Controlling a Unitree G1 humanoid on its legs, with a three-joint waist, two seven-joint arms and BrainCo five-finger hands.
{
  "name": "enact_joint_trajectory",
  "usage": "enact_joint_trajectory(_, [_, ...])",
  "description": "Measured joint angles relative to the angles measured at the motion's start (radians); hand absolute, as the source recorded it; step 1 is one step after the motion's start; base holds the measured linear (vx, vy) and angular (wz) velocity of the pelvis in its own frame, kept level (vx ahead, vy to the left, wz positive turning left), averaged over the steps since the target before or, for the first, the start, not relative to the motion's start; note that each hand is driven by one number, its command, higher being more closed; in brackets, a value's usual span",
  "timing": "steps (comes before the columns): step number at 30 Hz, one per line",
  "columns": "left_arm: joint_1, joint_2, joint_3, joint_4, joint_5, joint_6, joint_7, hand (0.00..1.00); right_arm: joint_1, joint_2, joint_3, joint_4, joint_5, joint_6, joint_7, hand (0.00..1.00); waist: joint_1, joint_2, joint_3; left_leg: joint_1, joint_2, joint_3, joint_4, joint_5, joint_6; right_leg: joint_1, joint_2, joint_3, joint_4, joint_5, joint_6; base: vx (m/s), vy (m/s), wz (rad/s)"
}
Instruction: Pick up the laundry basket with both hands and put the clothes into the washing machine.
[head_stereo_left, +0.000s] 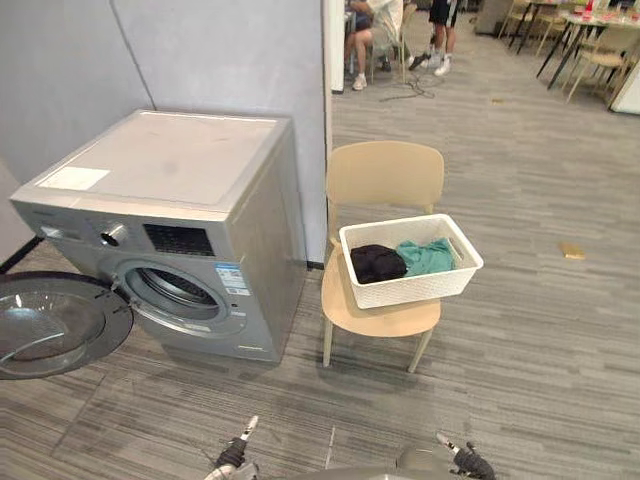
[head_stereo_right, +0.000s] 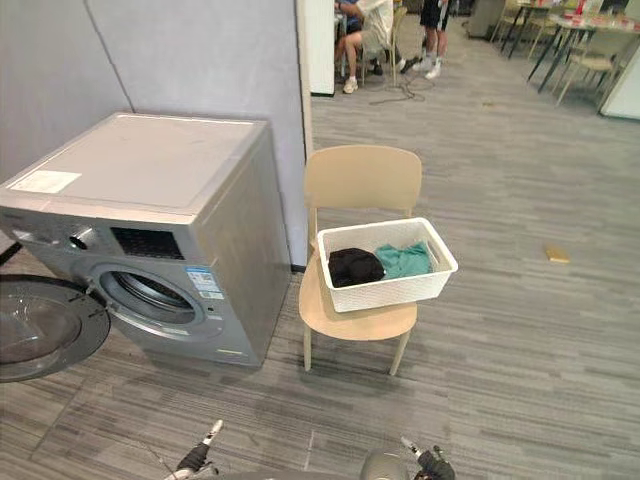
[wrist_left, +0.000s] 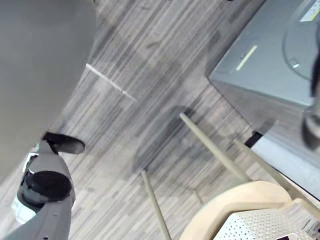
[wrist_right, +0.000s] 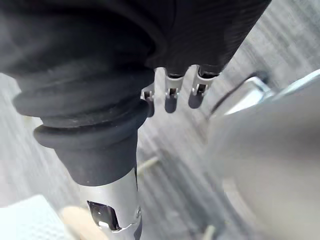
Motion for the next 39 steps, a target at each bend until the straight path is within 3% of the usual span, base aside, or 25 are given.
enact_joint_trajectory(1, [0.003,-0.009,0.005,-0.001,0.000,-0.003,0.002,0.00,0.008,-0.002,-0.001,-0.087,-0.003,0.000,-0.016,0.00,-0.007,0.010,-0.007,0.003,0.012,-0.003,-0.005,0.011,-0.016,0.002,0.004,-0.012,0.004,-0.017,0.015,0.09,-0.274,0.36])
enact_joint_trajectory(2, [0.013,-0.023,0.037,-0.004,-0.001,-0.012,0.003,0.00,0.010,-0.017,-0.001,-0.254,-0.014,-0.007,-0.047,0.00,-0.018,0.020,-0.015,0.005,0.027,-0.018,-0.008,0.029,-0.031,0.006,0.010,-0.042,0.011,-0.035,-0.005,0.06,-0.217,0.38])
enact_joint_trajectory(3, [0.029,-0.023,0.057,-0.007,-0.002,-0.016,0.004,0.00,0.005,-0.046,-0.001,-0.406,-0.028,-0.024,-0.061,0.00,-0.016,0.014,-0.034,-0.006,0.040,-0.032,-0.008,0.051,-0.030,0.006,0.022,-0.060,0.014,-0.043,-0.021,0.07,-0.255,0.33])
enact_joint_trajectory(5, [0.037,-0.001,0.050,0.001,-0.003,-0.018,0.006,0.00,-0.037,-0.087,-0.016,-0.502,-0.064,-0.051,-0.073,0.00,-0.017,-0.005,-0.048,-0.026,0.050,-0.063,-0.004,0.096,-0.016,0.014,0.031,-0.081,-0.002,-0.031,-0.033,0.06,-0.156,0.29])
enact_joint_trajectory(8, [0.056,0.041,0.001,0.010,-0.009,-0.017,0.006,0.00,-0.134,-0.143,-0.075,-0.590,-0.130,-0.077,-0.102,0.00,-0.015,-0.007,-0.053,-0.073,0.103,-0.143,0.060,0.153,-0.035,0.088,0.084,-0.136,-0.083,0.012,-0.083,0.08,-0.159,0.33])
enact_joint_trajectory(12, [0.071,0.088,-0.071,0.008,-0.010,-0.018,0.006,0.00,-0.162,-0.146,-0.008,-0.683,-0.161,-0.111,-0.116,0.00,-0.011,-0.020,-0.042,-0.203,0.108,-0.237,0.316,0.253,0.063,0.159,0.126,-0.162,-0.171,0.031,-0.118,0.02,-0.148,0.12])
enact_joint_trajectory(13, [0.089,0.097,-0.093,0.003,-0.010,-0.019,0.006,0.00,-0.173,-0.146,0.039,-0.694,-0.165,-0.113,-0.116,0.00,-0.010,-0.020,-0.027,-0.250,0.104,-0.255,0.421,0.321,0.117,0.192,0.140,-0.161,-0.192,0.033,-0.143,0.00,-0.097,-0.12])
enact_joint_trajectory(14, [0.103,0.098,-0.104,-0.005,-0.009,-0.019,0.005,0.00,-0.173,-0.146,0.072,-0.701,-0.165,-0.116,-0.111,0.00,-0.008,-0.016,-0.020,-0.293,0.099,-0.267,0.494,0.401,0.147,0.215,0.148,-0.158,-0.214,0.037,-0.155,0.00,-0.094,-0.18])
enact_joint_trajectory(15, [0.112,0.105,-0.128,-0.007,0.001,-0.018,0.005,0.00,-0.175,-0.148,0.106,-0.709,-0.166,-0.116,-0.110,0.00,0.001,-0.031,-0.004,-0.332,0.081,-0.286,0.569,0.518,0.152,0.255,0.150,-0.149,-0.247,0.050,-0.178,0.02,-0.082,-0.15])
enact_joint_trajectory(16, [0.118,0.110,-0.141,-0.006,-0.002,-0.017,0.004,0.00,-0.179,-0.153,0.110,-0.710,-0.166,-0.120,-0.111,0.00,0.011,-0.037,-0.002,-0.349,0.067,-0.292,0.613,0.500,0.150,0.267,0.148,-0.146,-0.252,0.049,-0.182,0.01,-0.088,-0.13])
enact_joint_trajectory(18, [0.155,0.100,-0.164,-0.005,0.005,-0.017,0.002,0.00,-0.210,-0.171,0.129,-0.703,-0.166,-0.121,-0.118,0.00,0.023,-0.008,0.010,-0.433,-0.060,-0.300,0.701,0.241,0.114,0.270,0.142,-0.127,-0.268,0.050,-0.210,0.01,-0.045,-0.19])
enact_joint_trajectory(20, [0.187,0.090,-0.163,0.013,0.014,-0.008,0.002,0.00,-0.244,-0.179,0.160,-0.690,-0.166,-0.120,-0.117,0.00,0.048,0.010,0.021,-0.433,-0.159,-0.290,0.536,0.153,0.082,0.269,0.140,-0.094,-0.282,0.063,-0.229,0.06,0.053,-0.48])
enact_joint_trajectory(21, [0.212,0.090,-0.160,0.028,0.030,-0.002,0.003,0.00,-0.271,-0.178,0.187,-0.676,-0.168,-0.119,-0.117,0.00,0.050,0.021,0.029,-0.419,-0.191,-0.281,0.383,0.151,0.086,0.271,0.148,-0.090,-0.283,0.063,-0.227,0.08,0.088,-0.39])
enact_joint_trajectory(23, [0.243,0.084,-0.130,0.047,0.043,0.010,0.005,0.00,-0.300,-0.181,0.228,-0.659,-0.170,-0.117,-0.116,0.00,0.051,0.044,0.026,-0.374,-0.202,-0.286,0.211,0.161,0.083,0.269,0.176,-0.069,-0.280,0.050,-0.208,0.08,0.127,-0.56])
enact_joint_trajectory(24, [0.263,0.084,-0.076,0.050,0.047,0.025,0.007,0.00,-0.308,-0.157,0.270,-0.657,-0.180,-0.110,-0.115,0.00,0.080,0.033,0.020,-0.355,-0.206,-0.265,0.189,0.159,0.096,0.271,0.181,-0.016,-0.277,0.039,-0.187,0.12,0.140,-0.77])
enact_joint_trajectory(27, [0.256,0.077,-0.014,0.049,0.050,0.027,0.009,0.00,-0.308,-0.138,0.343,-0.672,-0.211,-0.101,-0.108,0.00,0.076,-0.022,0.005,-0.324,-0.237,-0.204,0.110,0.162,0.106,0.270,0.123,0.008,-0.296,0.035,-0.150,0.18,0.136,-0.32])
enact_joint_trajectory(30, [0.222,0.076,-0.021,0.041,0.069,0.025,0.004,0.00,-0.308,-0.141,0.350,-0.671,-0.230,-0.093,-0.079,0.00,0.071,-0.029,-0.008,-0.288,-0.272,-0.173,0.065,0.176,0.133,0.300,0.074,0.009,-0.338,0.036,-0.123,0.18,0.114,-0.04])
enact_joint_trajectory(34, [0.150,0.113,-0.184,-0.031,0.059,0.004,0.005,0.00,-0.348,-0.237,0.386,-0.554,-0.280,-0.074,-0.028,0.00,0.071,-0.025,-0.010,-0.274,-0.305,-0.181,0.043,0.191,0.158,0.335,0.045,-0.011,-0.392,0.041,-0.097,0.17,0.053,0.13])
enact_joint_trajectory(39, [0.059,0.134,-0.365,-0.155,0.005,-0.040,0.006,0.00,-0.476,-0.365,0.483,-0.409,-0.306,-0.049,0.013,0.00,0.070,-0.022,0.008,-0.367,-0.314,-0.222,0.053,0.215,0.172,0.271,0.046,-0.060,-0.392,0.048,-0.087,0.09,-0.018,0.25])
